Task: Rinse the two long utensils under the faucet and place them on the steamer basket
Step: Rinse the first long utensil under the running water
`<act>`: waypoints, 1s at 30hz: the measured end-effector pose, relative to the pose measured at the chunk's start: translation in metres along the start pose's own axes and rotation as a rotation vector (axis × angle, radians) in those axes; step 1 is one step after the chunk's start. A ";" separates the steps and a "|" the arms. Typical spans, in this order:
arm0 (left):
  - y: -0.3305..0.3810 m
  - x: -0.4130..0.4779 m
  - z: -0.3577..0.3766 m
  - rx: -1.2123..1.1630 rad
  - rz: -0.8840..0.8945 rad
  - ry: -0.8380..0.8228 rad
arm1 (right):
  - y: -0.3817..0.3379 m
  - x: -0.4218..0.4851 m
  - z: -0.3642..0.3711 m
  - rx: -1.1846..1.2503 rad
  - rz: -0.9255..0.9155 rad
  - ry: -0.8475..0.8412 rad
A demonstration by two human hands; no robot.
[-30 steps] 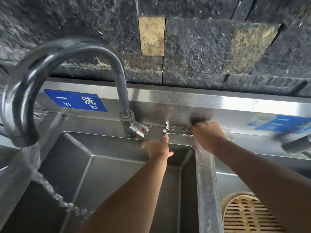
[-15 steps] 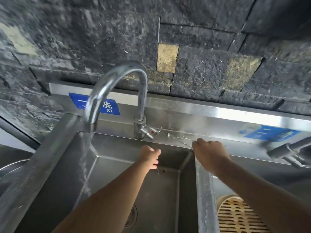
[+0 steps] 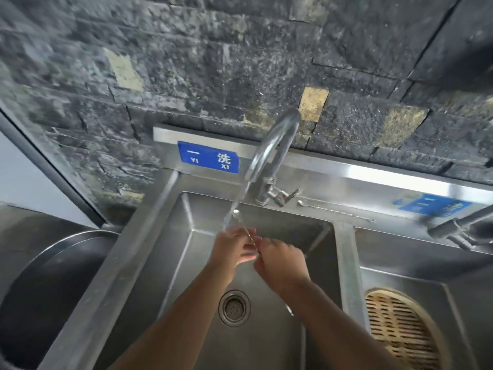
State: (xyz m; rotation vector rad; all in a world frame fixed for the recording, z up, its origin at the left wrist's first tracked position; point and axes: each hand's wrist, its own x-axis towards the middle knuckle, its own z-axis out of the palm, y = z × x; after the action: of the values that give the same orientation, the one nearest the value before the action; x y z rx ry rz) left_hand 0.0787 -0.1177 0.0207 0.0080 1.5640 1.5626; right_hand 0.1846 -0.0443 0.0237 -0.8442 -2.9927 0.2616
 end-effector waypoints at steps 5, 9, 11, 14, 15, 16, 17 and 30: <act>0.005 -0.015 -0.036 -0.063 0.079 0.022 | -0.042 0.001 0.004 0.118 0.081 -0.008; 0.012 -0.019 -0.048 0.056 0.213 0.057 | -0.061 -0.002 0.006 0.230 0.136 0.020; 0.017 -0.019 -0.049 0.118 0.263 0.027 | -0.062 -0.002 0.002 0.292 0.161 0.032; 0.019 -0.020 -0.051 0.284 0.323 0.015 | -0.054 0.002 -0.005 0.386 0.252 0.085; 0.017 -0.020 -0.052 0.320 0.345 0.012 | -0.052 0.005 -0.006 0.450 0.299 0.107; 0.016 -0.021 -0.053 0.338 0.361 0.004 | -0.050 0.009 -0.006 0.546 0.344 0.128; 0.014 -0.021 -0.055 0.345 0.368 -0.009 | -0.049 0.012 -0.006 0.672 0.383 0.138; -0.006 -0.022 -0.075 0.522 0.500 0.071 | -0.073 0.026 0.004 1.433 0.320 0.101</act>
State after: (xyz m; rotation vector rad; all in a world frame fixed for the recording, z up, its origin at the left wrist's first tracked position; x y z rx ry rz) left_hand 0.0531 -0.1912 0.0133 0.6845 2.0968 1.4726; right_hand 0.1241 -0.0924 0.0317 -0.9348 -1.7070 1.8786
